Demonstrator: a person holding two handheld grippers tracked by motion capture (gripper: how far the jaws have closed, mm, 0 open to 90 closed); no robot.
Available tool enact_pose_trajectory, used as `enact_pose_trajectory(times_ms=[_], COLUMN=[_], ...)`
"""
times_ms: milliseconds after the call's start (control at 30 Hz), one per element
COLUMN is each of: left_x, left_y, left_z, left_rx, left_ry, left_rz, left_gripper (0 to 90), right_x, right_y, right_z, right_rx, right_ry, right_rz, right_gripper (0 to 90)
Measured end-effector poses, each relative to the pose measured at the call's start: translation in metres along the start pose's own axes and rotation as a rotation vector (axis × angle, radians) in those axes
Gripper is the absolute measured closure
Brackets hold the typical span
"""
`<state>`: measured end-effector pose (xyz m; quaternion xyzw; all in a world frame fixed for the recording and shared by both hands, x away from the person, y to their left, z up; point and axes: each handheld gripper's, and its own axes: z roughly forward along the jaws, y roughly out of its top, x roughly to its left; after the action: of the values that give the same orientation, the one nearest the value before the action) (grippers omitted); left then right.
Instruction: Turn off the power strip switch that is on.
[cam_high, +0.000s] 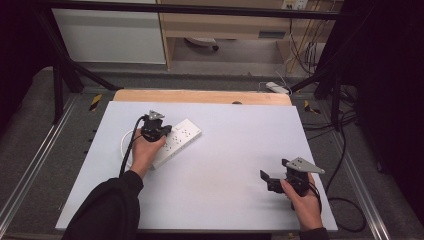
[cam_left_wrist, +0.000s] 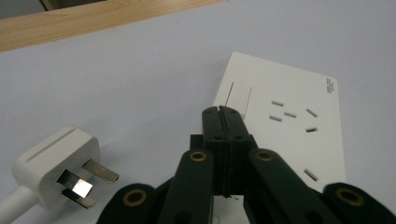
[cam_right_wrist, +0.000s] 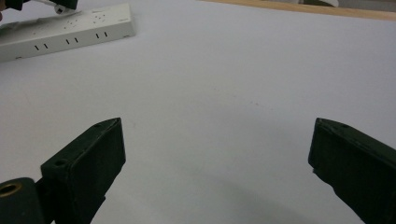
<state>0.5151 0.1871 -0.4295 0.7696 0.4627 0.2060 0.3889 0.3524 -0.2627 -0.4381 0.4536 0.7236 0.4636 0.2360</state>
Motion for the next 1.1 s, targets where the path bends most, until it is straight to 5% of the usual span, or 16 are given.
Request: enact_pose_trajectory(times_ms=[1100], left_x=[-0.0064], left_y=[0.0032], left_z=[0.0066], left_rx=[0.014], left_ry=[0.013], left_rz=[0.027], left_gripper=[90.0], right_x=[-0.0003], right_y=[0.0], right_z=[-0.0005], right_rx=[-0.001], right_ry=[0.003], right_rz=[0.0], right_gripper=[4.3])
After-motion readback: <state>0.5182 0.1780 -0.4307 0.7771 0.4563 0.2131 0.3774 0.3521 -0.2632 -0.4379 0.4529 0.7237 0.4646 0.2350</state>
